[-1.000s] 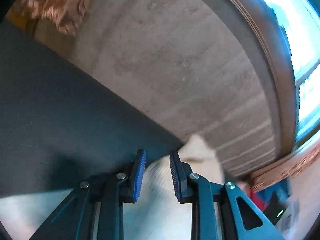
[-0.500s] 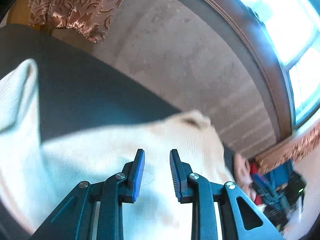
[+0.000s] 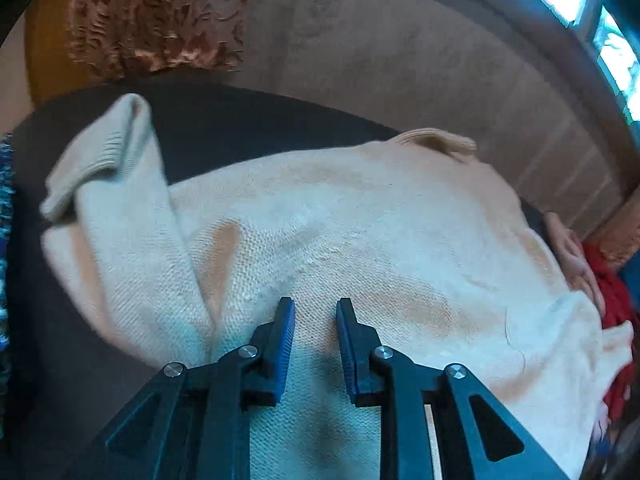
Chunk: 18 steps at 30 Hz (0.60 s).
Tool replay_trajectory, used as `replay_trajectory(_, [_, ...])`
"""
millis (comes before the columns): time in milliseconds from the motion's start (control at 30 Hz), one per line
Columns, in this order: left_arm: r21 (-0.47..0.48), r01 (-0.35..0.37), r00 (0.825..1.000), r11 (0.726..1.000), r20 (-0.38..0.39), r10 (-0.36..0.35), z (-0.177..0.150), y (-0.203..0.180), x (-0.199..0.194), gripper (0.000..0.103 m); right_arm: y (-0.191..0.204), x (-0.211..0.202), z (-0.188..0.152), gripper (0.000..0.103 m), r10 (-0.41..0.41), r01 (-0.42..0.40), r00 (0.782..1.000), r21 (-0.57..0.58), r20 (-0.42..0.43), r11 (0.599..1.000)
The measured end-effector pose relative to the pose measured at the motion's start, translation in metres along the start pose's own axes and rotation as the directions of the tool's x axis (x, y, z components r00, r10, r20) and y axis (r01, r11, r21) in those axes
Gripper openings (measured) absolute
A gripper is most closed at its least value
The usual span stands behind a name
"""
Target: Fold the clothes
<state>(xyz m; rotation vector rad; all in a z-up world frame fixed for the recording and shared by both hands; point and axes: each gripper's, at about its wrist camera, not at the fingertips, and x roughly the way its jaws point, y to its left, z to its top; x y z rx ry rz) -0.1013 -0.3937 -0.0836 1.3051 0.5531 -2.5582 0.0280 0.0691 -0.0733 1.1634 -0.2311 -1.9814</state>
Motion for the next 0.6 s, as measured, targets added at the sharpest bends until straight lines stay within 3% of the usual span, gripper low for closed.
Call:
replay_trajectory(67, [-0.020,0.099,0.995,0.995,0.003,-0.099,-0.005,-0.010,-0.017,0.023,-0.002,-0.013,-0.029,0.090,0.047,-0.046,0.999,0.048,-0.021,0.998])
replay_trajectory(100, [-0.002,0.174,0.985,0.985,-0.017,-0.174,-0.011,-0.021,-0.027,0.024,0.004,-0.014,-0.040,0.091,0.068,-0.066,0.997,0.041,-0.042,0.997])
replay_trajectory(167, [0.039,0.322,0.945,0.946,-0.082,-0.318,-0.025,-0.046,-0.044,0.026,0.026,-0.005,-0.056,0.093,0.088,-0.090,0.991,-0.018,-0.099,0.996])
replay_trajectory(233, [0.095,0.455,0.884,0.885,-0.166,-0.437,-0.046,-0.076,-0.061,0.027,0.041,0.003,-0.069,0.094,0.100,-0.111,0.984,-0.062,-0.151,0.992])
replay_trajectory(300, [0.185,0.547,0.829,0.816,-0.255,-0.498,-0.070,-0.116,-0.078,0.028,0.054,0.011,-0.081,0.096,0.140,-0.156,0.973,-0.075,-0.186,0.985])
replay_trajectory(367, [0.284,0.631,0.769,0.722,-0.353,-0.534,-0.098,-0.156,-0.095,0.030,0.067,0.015,-0.091,0.098,0.179,-0.202,0.961,-0.090,-0.213,0.975])
replay_trajectory(433, [0.384,0.686,0.723,0.618,-0.450,-0.524,-0.125,-0.199,-0.111,0.032,0.080,0.018,-0.099,0.100,0.209,-0.239,0.953,-0.116,-0.221,0.964])
replay_trajectory(500, [0.512,0.671,0.740,0.536,-0.504,-0.445,-0.147,-0.240,-0.114,0.033,0.087,0.021,-0.104,0.100,0.238,-0.267,0.946,-0.113,-0.220,0.957])
replay_trajectory(600, [0.672,0.575,0.816,0.467,-0.516,-0.263,-0.186,-0.269,-0.104,0.033,0.089,0.021,-0.108,0.101,0.253,-0.278,0.947,-0.109,-0.199,0.955])
